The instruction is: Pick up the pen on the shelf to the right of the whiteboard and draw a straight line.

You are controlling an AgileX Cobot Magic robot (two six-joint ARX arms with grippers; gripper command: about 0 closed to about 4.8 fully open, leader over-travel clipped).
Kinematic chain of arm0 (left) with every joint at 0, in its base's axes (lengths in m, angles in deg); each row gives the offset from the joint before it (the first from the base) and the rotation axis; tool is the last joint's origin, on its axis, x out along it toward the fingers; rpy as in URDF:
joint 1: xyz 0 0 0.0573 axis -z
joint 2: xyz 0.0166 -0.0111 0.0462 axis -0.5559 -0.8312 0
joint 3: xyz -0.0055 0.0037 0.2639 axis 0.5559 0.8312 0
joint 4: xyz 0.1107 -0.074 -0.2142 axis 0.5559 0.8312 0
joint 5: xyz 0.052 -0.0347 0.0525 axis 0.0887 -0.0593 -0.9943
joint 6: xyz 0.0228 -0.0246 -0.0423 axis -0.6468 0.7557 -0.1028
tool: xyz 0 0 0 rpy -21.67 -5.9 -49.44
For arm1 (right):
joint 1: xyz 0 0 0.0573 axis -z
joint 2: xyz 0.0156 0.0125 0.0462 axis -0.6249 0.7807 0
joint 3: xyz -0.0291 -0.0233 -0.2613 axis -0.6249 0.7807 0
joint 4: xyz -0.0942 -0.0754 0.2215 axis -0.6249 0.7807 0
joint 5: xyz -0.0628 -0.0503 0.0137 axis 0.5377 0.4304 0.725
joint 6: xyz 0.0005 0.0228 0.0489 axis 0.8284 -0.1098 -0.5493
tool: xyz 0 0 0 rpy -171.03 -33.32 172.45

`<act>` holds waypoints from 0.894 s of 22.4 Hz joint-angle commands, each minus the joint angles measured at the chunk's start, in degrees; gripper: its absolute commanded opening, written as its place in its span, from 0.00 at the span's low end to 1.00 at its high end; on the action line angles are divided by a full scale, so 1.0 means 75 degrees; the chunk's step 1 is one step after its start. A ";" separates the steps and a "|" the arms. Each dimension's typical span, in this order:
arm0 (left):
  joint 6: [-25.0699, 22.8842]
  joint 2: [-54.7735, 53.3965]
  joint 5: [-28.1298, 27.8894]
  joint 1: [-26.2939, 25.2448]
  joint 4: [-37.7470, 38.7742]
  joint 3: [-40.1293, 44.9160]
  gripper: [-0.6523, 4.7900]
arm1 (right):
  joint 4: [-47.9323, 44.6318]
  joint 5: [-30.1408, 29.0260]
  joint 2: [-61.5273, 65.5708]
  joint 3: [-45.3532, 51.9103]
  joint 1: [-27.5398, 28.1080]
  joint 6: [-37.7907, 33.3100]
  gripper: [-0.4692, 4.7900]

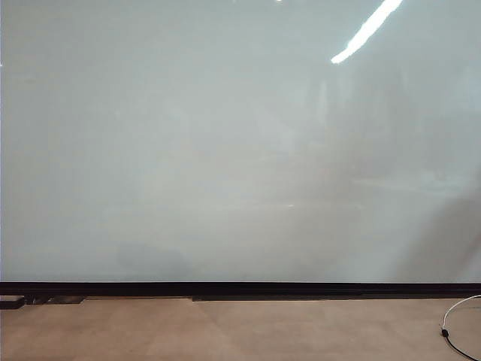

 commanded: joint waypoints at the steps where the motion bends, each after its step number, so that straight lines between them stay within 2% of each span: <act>1: -0.0006 0.0000 0.0017 0.0006 -0.0047 -0.0026 0.11 | -0.0184 0.0312 0.0425 -0.0044 -0.0213 0.1271 0.87; 3: -0.0006 0.0000 0.0020 0.0000 -0.0047 -0.0026 0.11 | -0.0184 0.0597 0.0659 -0.0073 -0.0353 0.1818 0.91; 6: -0.0006 0.0000 0.0017 0.0000 -0.0047 -0.0026 0.11 | -0.0187 0.0612 0.1078 -0.0411 -0.0443 0.2055 0.94; 12: -0.0006 0.0000 0.0017 0.0000 -0.0047 -0.0026 0.11 | -0.0184 0.0699 0.1227 -0.0866 -0.0801 0.2760 0.94; 20: -0.0006 0.0000 0.0020 0.0000 -0.0047 -0.0026 0.11 | -0.0192 0.0991 0.1821 -0.1629 -0.1125 0.2970 0.93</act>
